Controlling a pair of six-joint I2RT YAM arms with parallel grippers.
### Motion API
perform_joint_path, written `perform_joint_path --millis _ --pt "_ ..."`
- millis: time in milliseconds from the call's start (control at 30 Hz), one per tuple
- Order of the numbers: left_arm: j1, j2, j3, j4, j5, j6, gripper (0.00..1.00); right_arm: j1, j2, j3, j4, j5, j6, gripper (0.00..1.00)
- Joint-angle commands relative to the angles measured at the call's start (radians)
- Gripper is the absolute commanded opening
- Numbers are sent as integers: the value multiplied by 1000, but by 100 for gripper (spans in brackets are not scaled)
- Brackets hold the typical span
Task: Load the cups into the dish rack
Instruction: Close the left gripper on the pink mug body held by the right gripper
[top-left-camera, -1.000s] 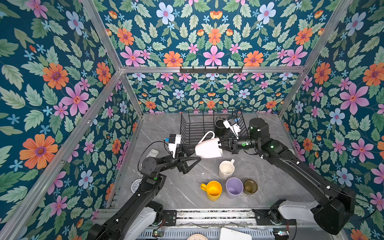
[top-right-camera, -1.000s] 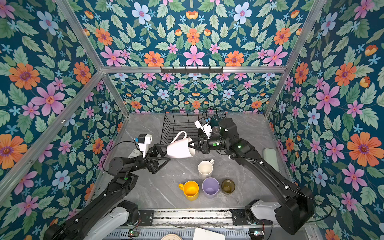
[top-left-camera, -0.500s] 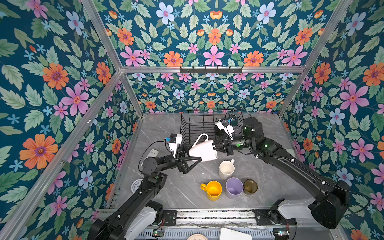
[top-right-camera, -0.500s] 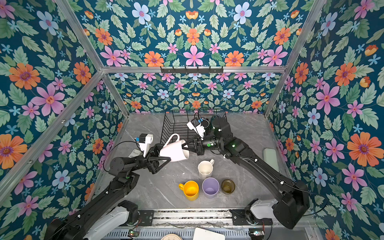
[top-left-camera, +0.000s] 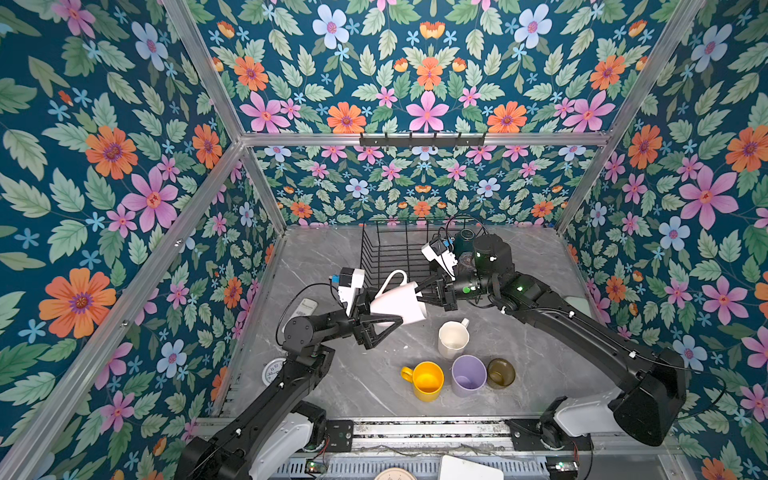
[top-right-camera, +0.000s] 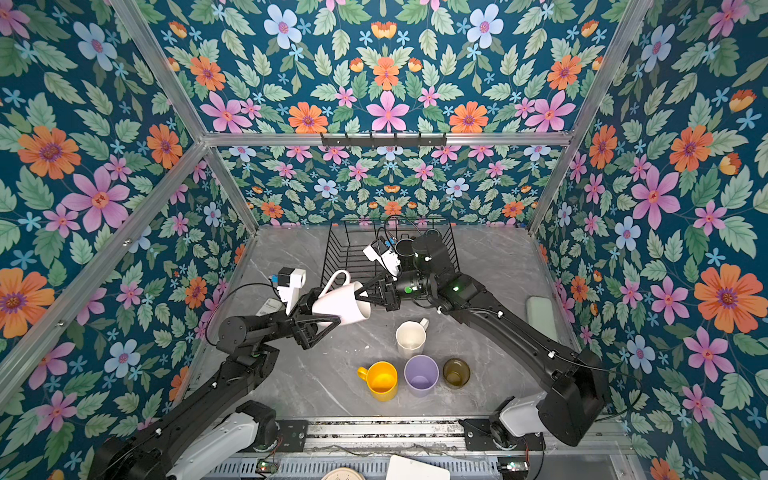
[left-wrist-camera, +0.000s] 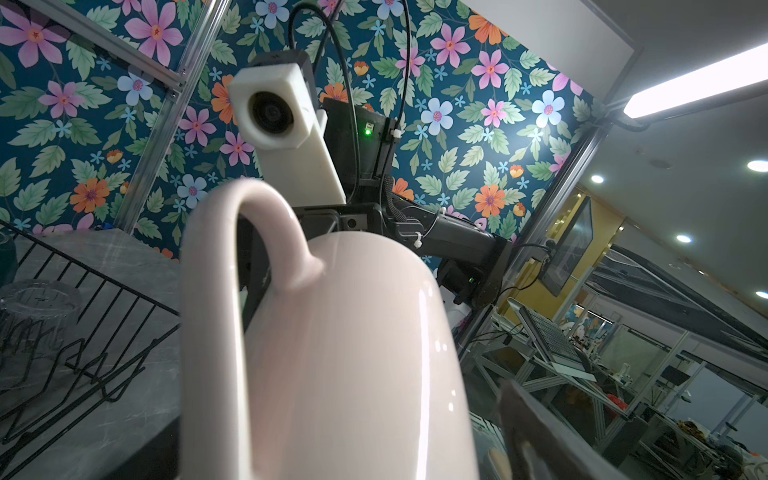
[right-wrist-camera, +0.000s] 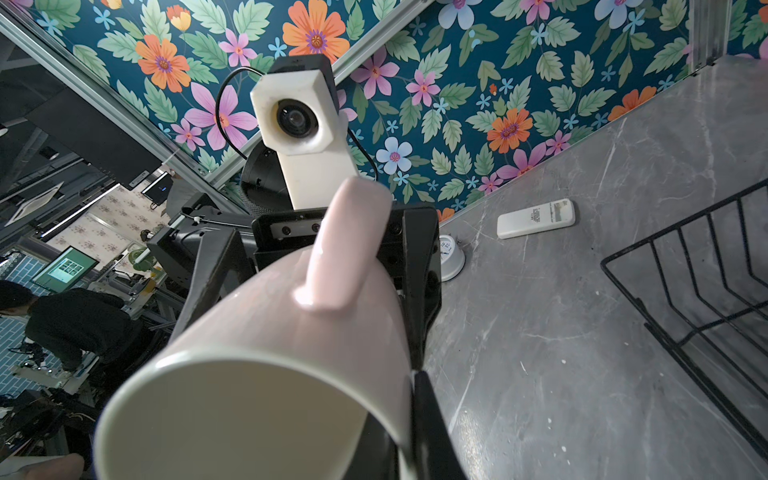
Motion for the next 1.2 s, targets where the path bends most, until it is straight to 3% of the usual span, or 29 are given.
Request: perform_joint_path --millis 0,667,833,1167 --pt "-1 4 -3 54 18 -5 98 3 8 16 63 -2 11 0" --pt "-2 20 0 108 28 -40 84 31 40 35 18 24 -12 0" --pt "-2 18 0 114 26 -42 72 31 43 36 3 35 -18 0" --pt "-3 27 5 111 29 -47 28 31 54 57 -44 65 -17 0"
